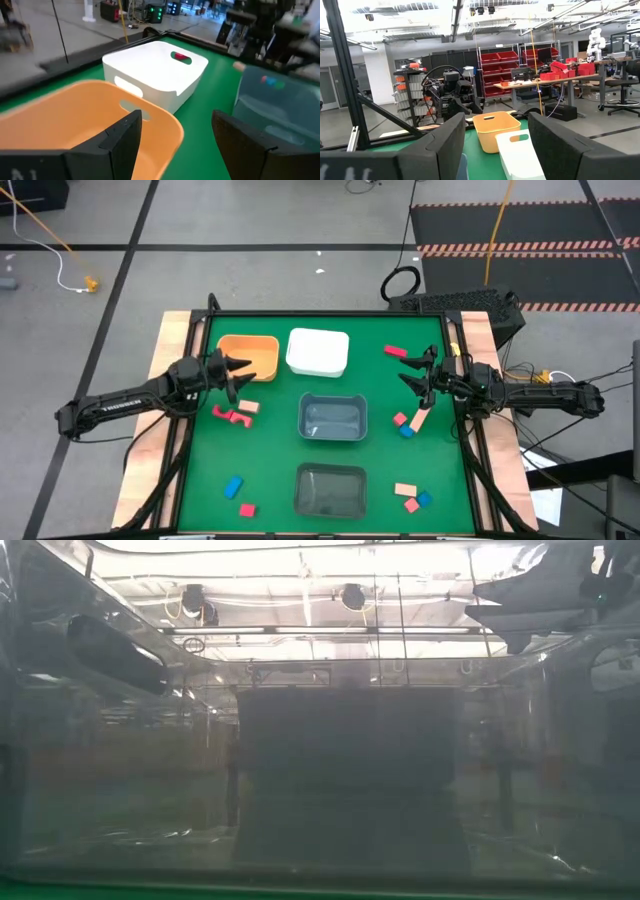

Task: Sort & place blocks by color
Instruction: Put the top left brown wooden block into the yellow bin

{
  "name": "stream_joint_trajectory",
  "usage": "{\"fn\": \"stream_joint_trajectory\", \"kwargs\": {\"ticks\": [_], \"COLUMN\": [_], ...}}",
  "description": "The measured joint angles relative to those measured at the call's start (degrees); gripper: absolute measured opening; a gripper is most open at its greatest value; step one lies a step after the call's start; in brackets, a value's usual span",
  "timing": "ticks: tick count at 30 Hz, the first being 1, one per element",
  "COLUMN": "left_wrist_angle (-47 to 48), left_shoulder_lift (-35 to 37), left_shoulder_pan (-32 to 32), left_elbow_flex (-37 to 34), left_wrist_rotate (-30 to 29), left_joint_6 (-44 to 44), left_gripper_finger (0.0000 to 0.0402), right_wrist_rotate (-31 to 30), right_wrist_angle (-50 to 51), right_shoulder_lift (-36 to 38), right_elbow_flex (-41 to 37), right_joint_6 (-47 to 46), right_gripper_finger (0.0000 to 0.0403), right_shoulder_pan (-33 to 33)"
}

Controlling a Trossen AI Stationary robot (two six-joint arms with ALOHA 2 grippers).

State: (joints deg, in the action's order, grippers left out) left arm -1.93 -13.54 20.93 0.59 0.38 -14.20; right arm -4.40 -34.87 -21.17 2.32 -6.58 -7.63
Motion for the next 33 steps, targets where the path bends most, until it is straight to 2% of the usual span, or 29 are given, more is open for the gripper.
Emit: {"fn": "stream_joint_trajectory", "kwargs": {"ticks": [7, 11, 20, 24, 27, 33], "left_wrist_angle": [0.24, -1.02, -13.35, -19.29, -19.51, -14.3], "left_shoulder_lift": [-0.02, 0.0, 0.0, 0.0, -0.04, -1.44], "left_shoulder_pan": [0.0, 0.0, 0.0, -0.05, -0.81, -3.55], "left_elbow_flex": [0.01, 0.01, -0.01, 0.01, 1.66, 8.12], "left_wrist_rotate": [-1.31, -0.52, 0.16, 3.4, 4.56, 4.6], "left_joint_6": [-12.05, -15.74, -18.52, -19.51, -19.63, -11.8], "left_gripper_finger": [0.0241, 0.0241, 0.0241, 0.0241, 0.0241, 0.0241], "right_wrist_rotate": [0.01, 0.01, 0.0, 0.01, 0.0, 0.0], "right_wrist_angle": [0.0, 0.0, 0.0, 0.0, 0.0, 0.0], "right_shoulder_lift": [0.0, 0.0, 0.0, 0.0, 0.0, 0.0], "right_elbow_flex": [0.0, 0.01, 0.01, -0.01, 0.01, 0.0], "right_joint_6": [0.0, -0.01, -0.01, -0.01, 0.0, -0.01], "right_gripper_finger": [0.021, 0.021, 0.021, 0.021, 0.021, 0.021], "right_shoulder_pan": [0.0, 0.01, 0.0, 0.01, 0.01, 0.01]}}
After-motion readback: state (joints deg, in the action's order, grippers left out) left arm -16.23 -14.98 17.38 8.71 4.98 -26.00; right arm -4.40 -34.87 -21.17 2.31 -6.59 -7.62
